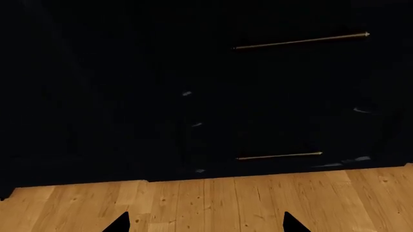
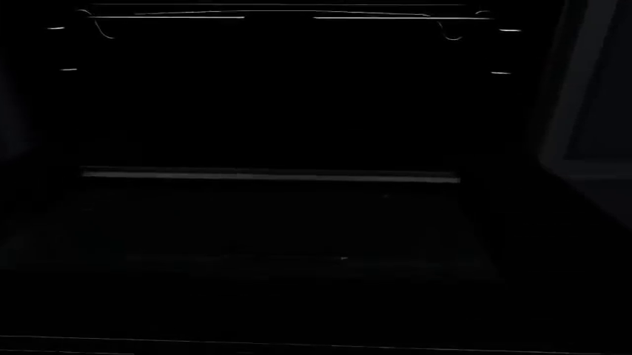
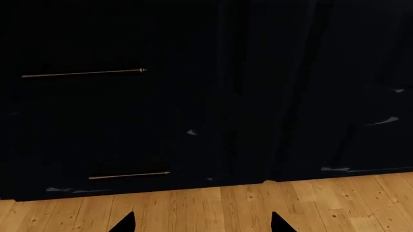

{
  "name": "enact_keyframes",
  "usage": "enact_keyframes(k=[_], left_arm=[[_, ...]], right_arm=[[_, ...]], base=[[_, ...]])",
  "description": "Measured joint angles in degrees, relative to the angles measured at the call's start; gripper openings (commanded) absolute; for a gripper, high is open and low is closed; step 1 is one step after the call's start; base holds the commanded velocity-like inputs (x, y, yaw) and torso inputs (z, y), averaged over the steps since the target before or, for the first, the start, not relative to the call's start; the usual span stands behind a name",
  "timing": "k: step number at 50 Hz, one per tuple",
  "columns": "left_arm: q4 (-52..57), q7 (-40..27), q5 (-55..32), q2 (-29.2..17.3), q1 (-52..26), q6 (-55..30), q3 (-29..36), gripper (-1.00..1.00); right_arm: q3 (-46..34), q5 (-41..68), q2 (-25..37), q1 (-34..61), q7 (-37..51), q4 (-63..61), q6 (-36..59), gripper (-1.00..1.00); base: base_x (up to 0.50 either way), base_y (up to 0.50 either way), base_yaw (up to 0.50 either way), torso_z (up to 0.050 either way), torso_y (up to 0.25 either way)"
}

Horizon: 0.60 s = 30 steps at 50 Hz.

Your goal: Close the oven door

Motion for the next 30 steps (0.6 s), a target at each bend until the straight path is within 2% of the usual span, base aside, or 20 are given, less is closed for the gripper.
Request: enact_keyframes(k=[30], left_arm=[[0.1, -0.5, 0.0, -0.2, 0.0, 0.4, 0.7, 1.00]], right_arm=[[-0.5, 0.5, 0.4, -0.1, 0.3, -0.3, -0.1, 1.00]], base=[[0.23, 0.00, 0.00, 0.000, 0.000]])
